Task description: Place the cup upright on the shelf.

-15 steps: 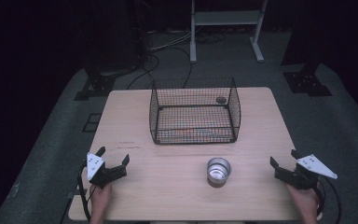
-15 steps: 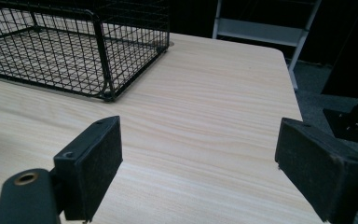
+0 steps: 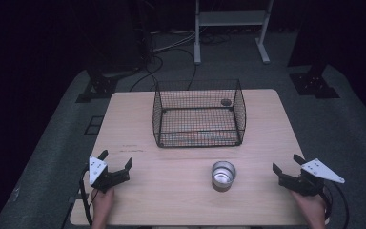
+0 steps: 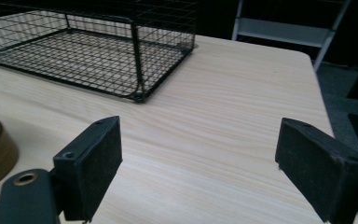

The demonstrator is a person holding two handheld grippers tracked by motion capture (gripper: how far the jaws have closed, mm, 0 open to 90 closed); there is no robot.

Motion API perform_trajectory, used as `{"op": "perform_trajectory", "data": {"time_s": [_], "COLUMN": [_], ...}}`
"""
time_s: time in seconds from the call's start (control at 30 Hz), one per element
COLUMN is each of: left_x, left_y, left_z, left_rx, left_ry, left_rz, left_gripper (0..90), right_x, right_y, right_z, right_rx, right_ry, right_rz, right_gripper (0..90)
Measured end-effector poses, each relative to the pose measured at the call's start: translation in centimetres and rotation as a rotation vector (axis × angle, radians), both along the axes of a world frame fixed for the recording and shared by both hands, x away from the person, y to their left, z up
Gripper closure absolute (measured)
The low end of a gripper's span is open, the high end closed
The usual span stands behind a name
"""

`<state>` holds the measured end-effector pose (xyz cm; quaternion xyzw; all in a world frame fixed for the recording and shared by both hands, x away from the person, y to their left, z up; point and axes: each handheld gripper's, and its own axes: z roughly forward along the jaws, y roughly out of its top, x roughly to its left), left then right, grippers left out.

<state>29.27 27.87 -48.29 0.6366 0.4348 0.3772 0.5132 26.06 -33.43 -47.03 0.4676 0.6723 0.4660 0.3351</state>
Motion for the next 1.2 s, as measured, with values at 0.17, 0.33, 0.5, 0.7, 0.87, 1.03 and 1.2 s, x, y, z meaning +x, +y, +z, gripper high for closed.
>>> {"op": "perform_trajectory", "data": {"time_s": [0.17, 0.33, 0.5, 0.7, 0.87, 1.03, 1.2], "left_x": [0.0, 0.0, 0.0, 0.0, 0.0, 0.0, 0.0], "left_y": [0.0, 0.0, 0.0, 0.0, 0.0, 0.1, 0.1], "left_z": [0.0, 0.0, 0.0, 0.0, 0.0, 0.0, 0.0], "left_rx": [-0.002, 0.000, 0.000, -0.002, -0.002, -0.003, -0.004], "left_ry": [0.001, 0.000, 0.000, 0.001, 0.001, 0.002, 0.002], "left_rz": [0.003, 0.003, 0.002, 0.003, 0.003, 0.004, 0.004], "left_gripper": [0.0, 0.0, 0.0, 0.0, 0.0, 0.0, 0.0], "right_x": [-0.2, -0.4, -0.7, -1.1, -1.4, -1.3, -1.4], "right_y": [0.4, 1.2, 2.5, 3.8, 4.9, 6.0, 7.0], "right_z": [0.3, 0.9, 1.4, 1.3, 0.9, 0.6, 0.6], "right_rx": [0.005, 0.004, 0.001, -0.008, -0.020, -0.023, -0.037], "right_ry": [0.015, 0.018, 0.020, 0.050, 0.064, 0.081, 0.091], "right_rz": [0.042, 0.092, 0.143, 0.205, 0.239, 0.273, 0.308], "right_gripper": [13.7, 13.6, 13.4, 13.4, 12.4, 12.3, 12.3]}}
